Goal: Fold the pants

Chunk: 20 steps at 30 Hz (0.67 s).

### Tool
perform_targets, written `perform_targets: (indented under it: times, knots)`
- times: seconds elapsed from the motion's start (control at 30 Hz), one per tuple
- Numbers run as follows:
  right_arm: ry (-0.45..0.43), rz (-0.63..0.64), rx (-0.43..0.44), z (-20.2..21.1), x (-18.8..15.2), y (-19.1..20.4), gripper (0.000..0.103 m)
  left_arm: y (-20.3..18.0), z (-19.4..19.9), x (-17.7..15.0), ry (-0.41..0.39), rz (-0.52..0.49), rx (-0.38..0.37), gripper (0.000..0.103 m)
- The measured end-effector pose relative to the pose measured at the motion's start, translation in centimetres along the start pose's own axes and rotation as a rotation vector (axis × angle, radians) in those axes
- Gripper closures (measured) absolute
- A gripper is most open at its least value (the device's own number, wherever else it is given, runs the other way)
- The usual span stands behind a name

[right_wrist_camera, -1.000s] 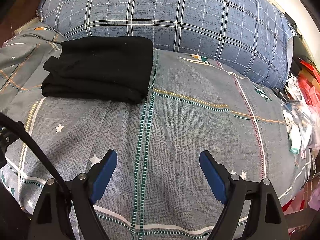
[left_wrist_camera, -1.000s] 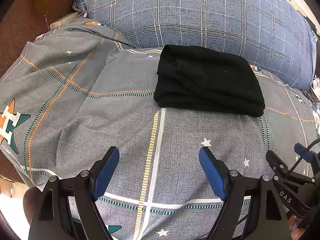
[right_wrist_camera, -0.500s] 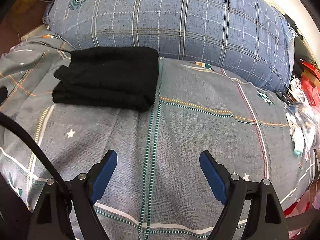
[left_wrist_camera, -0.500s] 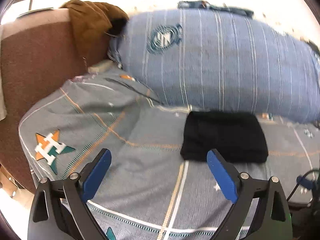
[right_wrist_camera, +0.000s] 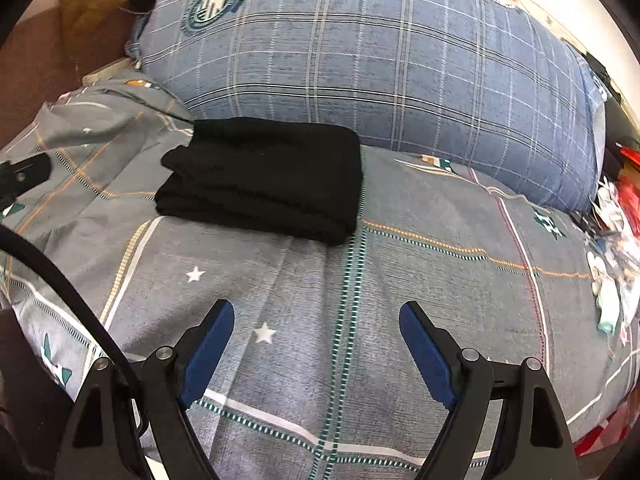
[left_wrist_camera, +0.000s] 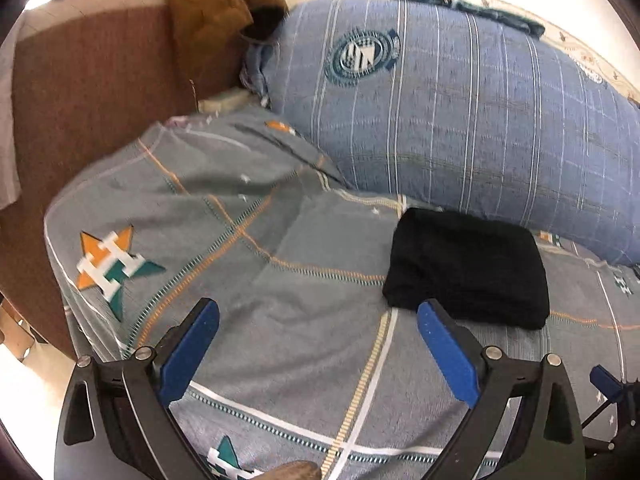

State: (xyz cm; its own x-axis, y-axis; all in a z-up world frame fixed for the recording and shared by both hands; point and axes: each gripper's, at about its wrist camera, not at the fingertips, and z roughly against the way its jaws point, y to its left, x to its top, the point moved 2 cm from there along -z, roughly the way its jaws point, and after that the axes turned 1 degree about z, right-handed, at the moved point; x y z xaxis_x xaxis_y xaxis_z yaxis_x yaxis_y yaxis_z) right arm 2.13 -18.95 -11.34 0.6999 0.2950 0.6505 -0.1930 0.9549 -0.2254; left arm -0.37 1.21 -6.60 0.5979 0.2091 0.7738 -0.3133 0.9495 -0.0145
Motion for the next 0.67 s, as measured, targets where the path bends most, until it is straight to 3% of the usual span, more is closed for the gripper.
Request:
perform_targets:
  times: [0.3, 0.67]
  knots:
    - [0.009, 0.006, 0.032, -0.4, 0.0, 0.5, 0.015, -1.1, -2.0, -1.6, 0.096, -0.055, -0.038, 0.004]
    - [0.035, 0.015, 0.089, -1.8, 0.8, 1.5, 0.014, -1.1, -4.3, -2.2, 0.182, -0.052, -0.058, 0.004]
